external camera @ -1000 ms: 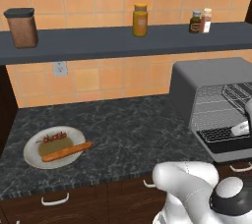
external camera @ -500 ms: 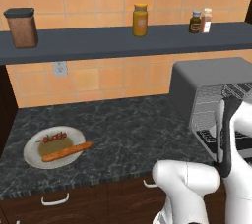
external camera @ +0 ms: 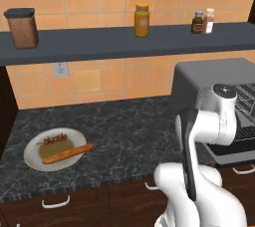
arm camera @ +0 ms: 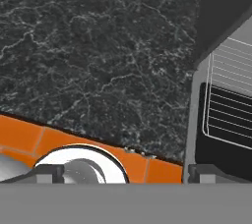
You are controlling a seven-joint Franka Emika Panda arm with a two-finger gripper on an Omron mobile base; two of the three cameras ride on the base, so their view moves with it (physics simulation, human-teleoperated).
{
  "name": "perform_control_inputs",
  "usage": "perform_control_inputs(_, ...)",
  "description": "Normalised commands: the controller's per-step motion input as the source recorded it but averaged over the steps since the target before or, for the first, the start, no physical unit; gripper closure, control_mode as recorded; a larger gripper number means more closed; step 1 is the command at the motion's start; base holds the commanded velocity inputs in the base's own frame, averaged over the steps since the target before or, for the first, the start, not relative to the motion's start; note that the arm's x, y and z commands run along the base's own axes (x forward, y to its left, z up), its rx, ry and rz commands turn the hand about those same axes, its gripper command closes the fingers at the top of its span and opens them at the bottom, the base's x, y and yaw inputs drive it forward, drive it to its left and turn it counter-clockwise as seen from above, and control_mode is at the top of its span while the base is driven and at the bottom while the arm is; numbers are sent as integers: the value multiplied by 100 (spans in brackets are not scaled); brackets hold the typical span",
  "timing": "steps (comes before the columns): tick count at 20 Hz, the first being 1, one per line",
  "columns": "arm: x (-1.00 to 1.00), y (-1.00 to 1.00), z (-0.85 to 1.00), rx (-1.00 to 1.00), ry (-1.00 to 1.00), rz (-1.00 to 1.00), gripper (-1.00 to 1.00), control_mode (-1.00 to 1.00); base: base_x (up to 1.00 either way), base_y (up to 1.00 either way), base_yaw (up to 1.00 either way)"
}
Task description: Pick up the kebab skewer and baguette bread, and place them inside the toaster oven. Close the toaster oven door and start by setting the timer.
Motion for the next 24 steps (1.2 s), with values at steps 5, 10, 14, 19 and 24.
perform_control_inputs(5, 26, 100, 0, -9, 3, 3, -100, -100, 0, 0, 0)
perform_control_inputs(10, 25, 100, 0, -11, 5, 21, -100, -100, 0, 0, 0)
perform_control_inputs(14, 33, 100, 0, -5, 7, 31, -100, -100, 0, 0, 0)
perform_control_inputs(19, 13, 100, -1, -1, 19, 51, -100, -100, 0, 0, 0)
perform_control_inputs(24, 33, 100, -9, -7, 11, 36, -100, -100, 0, 0, 0)
